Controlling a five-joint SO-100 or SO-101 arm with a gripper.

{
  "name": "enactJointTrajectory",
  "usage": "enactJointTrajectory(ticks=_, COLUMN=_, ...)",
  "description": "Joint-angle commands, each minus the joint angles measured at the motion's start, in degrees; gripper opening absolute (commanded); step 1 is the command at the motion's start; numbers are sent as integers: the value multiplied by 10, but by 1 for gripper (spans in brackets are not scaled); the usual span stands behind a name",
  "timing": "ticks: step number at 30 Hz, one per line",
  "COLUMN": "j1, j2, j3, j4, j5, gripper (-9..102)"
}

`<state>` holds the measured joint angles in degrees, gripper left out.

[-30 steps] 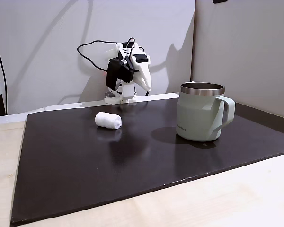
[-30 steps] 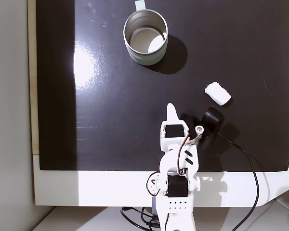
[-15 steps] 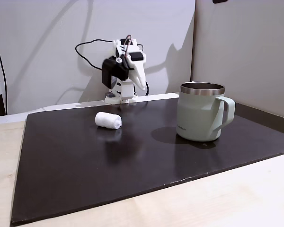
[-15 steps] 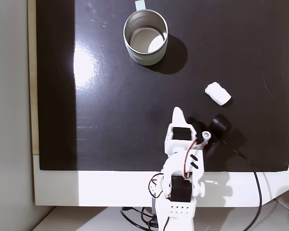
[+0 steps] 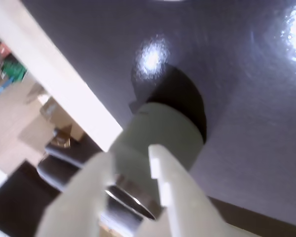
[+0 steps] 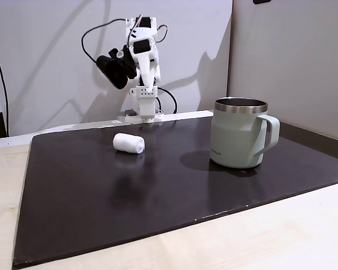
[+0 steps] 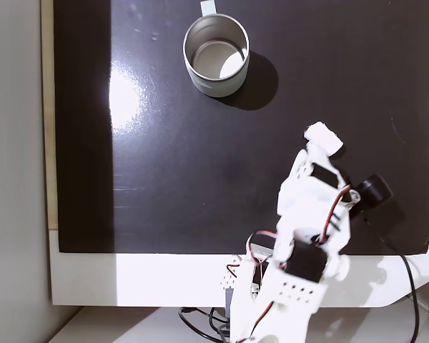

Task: Grasp a gauze and put it in the cup.

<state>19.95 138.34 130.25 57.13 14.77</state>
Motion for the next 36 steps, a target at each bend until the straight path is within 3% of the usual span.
enactJointTrajectory(ticks=1, j1=26, j2=-69, j3=-88, j4=18, j5=10, gripper=13)
enactJointTrajectory(ticks=13, j1=80, j2=-378, j3=-325, j4=168, j5=36, gripper=22)
enactJointTrajectory(ticks=36, j1=69, j2=-618, j3=-474, j4=197, j5=31, gripper=28)
